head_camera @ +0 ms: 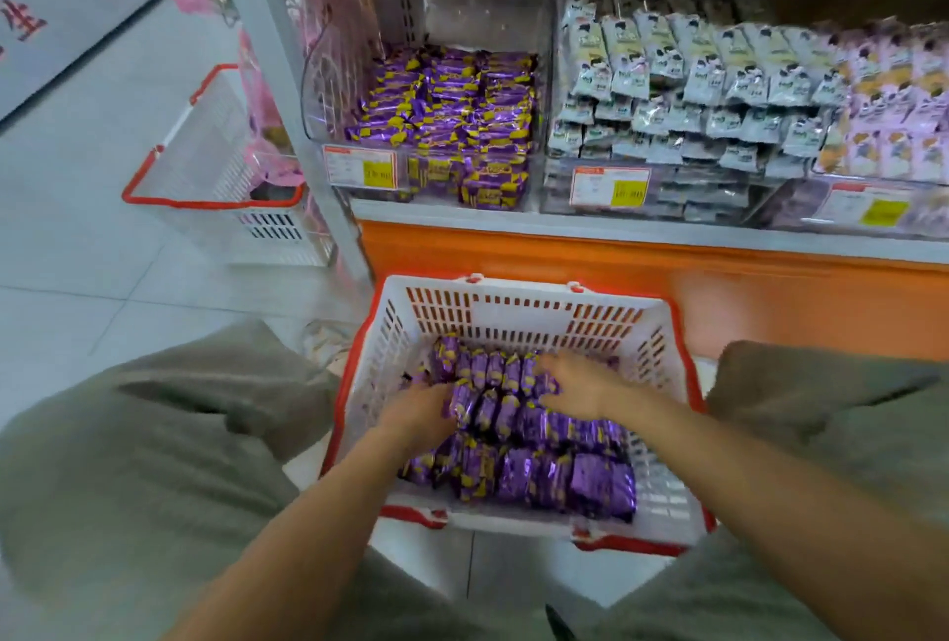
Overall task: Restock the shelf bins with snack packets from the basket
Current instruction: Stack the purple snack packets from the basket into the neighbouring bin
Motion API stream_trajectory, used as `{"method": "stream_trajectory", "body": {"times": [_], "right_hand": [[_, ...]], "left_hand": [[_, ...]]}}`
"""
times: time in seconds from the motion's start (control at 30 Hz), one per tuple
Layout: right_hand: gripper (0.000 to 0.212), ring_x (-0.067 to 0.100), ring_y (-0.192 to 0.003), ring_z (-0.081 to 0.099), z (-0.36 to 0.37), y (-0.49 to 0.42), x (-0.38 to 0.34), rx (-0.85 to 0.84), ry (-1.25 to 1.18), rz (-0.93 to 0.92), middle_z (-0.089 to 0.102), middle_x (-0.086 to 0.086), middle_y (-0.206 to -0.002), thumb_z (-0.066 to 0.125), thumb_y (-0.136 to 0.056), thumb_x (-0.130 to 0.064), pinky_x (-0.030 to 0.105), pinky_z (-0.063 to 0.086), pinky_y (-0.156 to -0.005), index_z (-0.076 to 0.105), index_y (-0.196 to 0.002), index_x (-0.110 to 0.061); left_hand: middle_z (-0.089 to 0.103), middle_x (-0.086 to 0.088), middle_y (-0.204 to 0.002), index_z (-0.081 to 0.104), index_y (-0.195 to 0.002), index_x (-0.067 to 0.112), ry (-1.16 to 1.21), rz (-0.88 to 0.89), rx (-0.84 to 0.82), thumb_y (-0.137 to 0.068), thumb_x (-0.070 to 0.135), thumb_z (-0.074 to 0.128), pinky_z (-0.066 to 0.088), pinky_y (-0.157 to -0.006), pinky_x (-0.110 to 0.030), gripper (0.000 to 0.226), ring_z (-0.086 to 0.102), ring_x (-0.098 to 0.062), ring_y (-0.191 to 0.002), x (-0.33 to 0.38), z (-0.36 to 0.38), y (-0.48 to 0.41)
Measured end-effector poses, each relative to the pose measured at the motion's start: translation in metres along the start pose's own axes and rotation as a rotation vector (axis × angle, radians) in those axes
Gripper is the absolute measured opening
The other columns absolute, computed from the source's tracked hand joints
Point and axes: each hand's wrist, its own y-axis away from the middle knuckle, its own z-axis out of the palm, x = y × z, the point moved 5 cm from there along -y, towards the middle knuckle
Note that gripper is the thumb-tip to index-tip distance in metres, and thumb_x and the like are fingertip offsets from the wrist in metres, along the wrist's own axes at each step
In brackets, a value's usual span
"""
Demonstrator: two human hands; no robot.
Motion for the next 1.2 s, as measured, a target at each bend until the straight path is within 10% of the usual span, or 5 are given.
{"method": "stream_trajectory", "body": {"times": [0.5, 0.77, 0.97, 1.1, 1.2], "right_hand": [[0.074, 0.03, -0.144, 0.022, 0.117, -0.046, -0.03, -0.301, -0.019, -0.114, 0.019, 0.011, -0.159, 0.051, -0.095, -0.051, 0.045, 0.028, -0.114, 0.017, -0.155, -0.023], [0.051, 0.028, -0.119, 0.046, 0.112, -0.054, -0.043, -0.194, -0.245, -0.074, 0.046, 0.01, -0.131, 0.064, -0.091, -0.036, 0.04, 0.041, -0.097, 0.045, -0.133, -0.014], [0.058, 0.019, -0.117, 0.053, 0.059, -0.056, -0.048, -0.133, -1.06, 0.007, 0.044, -0.001, -0.14, 0.061, -0.095, -0.029, 0.031, 0.046, -0.092, 0.035, -0.145, -0.018], [0.046, 0.017, -0.106, 0.063, 0.025, -0.051, -0.043, 0.019, -1.062, -0.04, 0.061, 0.004, -0.122, 0.073, -0.086, -0.031, 0.041, 0.05, -0.097, 0.053, -0.127, -0.024], [0.034, 0.004, -0.088, 0.057, -0.008, -0.034, -0.046, 0.173, -1.023, -0.123, 0.061, -0.003, -0.097, 0.072, -0.086, -0.013, 0.017, 0.044, -0.083, 0.056, -0.114, -0.021]], "left_hand": [[0.059, -0.015, -0.123, 0.041, -0.138, 0.018, 0.205, -0.179, -0.146, -0.076, 0.029, 0.077, 0.045, -0.084, -0.034, 0.072, 0.06, -0.034, -0.108, -0.045, 0.072, -0.042], [0.064, -0.007, -0.091, 0.056, -0.104, 0.008, 0.541, -0.33, 0.068, -0.079, 0.012, 0.073, 0.044, -0.069, -0.028, 0.031, 0.06, -0.023, -0.084, -0.062, 0.057, -0.041], [0.07, -0.006, -0.077, 0.067, -0.096, -0.001, 1.327, -0.198, 0.129, -0.082, -0.015, 0.06, 0.051, -0.06, -0.021, 0.021, 0.064, -0.013, -0.064, -0.045, 0.024, -0.036], [0.071, -0.004, -0.079, 0.068, -0.098, 0.001, 1.406, -0.053, 0.077, -0.082, -0.014, 0.062, 0.052, -0.068, -0.023, 0.023, 0.065, -0.013, -0.069, -0.03, -0.001, -0.025], [0.07, 0.0, -0.073, 0.065, -0.098, 0.007, 1.355, 0.004, 0.08, -0.083, -0.014, 0.062, 0.049, -0.063, -0.019, 0.025, 0.061, -0.009, -0.062, -0.025, -0.016, -0.02]]}}
